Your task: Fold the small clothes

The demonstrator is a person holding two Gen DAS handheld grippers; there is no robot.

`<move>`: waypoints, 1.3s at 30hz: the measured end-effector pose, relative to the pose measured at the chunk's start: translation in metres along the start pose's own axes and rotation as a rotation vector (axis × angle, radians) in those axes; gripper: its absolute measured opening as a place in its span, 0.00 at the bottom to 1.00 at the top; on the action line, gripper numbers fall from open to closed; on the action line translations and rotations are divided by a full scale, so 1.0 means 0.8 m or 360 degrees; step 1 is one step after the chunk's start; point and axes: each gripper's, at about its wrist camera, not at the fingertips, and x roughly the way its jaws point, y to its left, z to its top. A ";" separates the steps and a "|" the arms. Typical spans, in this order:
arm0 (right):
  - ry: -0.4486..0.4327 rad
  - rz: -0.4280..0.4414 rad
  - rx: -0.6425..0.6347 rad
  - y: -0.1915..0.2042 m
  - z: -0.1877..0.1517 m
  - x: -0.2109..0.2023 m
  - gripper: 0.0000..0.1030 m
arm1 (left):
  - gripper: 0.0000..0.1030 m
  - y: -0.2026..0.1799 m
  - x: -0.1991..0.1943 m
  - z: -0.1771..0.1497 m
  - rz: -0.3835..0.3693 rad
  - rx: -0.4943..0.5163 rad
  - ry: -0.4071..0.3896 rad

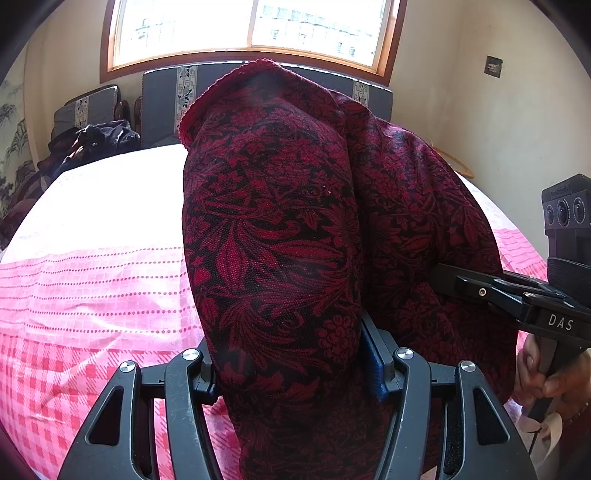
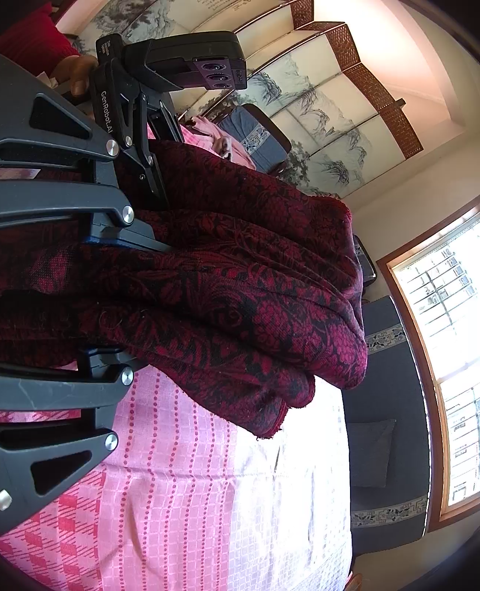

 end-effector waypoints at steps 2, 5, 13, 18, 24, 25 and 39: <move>0.0009 0.0003 0.0008 -0.001 0.000 0.002 0.34 | 0.58 0.003 0.004 0.000 -0.0008 -0.0006 0.0011; 0.0021 0.0007 0.0018 -0.002 0.000 0.005 0.34 | 0.58 0.005 0.008 0.000 -0.0009 -0.0006 0.0020; 0.0046 -0.0009 0.0021 0.000 0.001 0.016 0.34 | 0.60 0.008 0.019 -0.003 0.0018 -0.0014 0.0036; 0.0066 -0.0055 0.0011 0.004 -0.002 0.024 0.34 | 0.62 0.012 0.024 -0.008 0.0046 -0.0010 0.0038; 0.0062 -0.0094 0.0002 0.010 -0.003 0.028 0.35 | 0.69 0.005 0.024 -0.013 0.0119 0.0028 0.0006; 0.0060 -0.0101 -0.0002 0.011 -0.004 0.028 0.35 | 0.70 0.004 0.024 -0.014 0.0135 0.0030 -0.0002; 0.0018 -0.0140 -0.0004 0.013 -0.013 0.034 0.43 | 0.89 -0.021 0.011 -0.033 0.0456 0.0220 -0.0166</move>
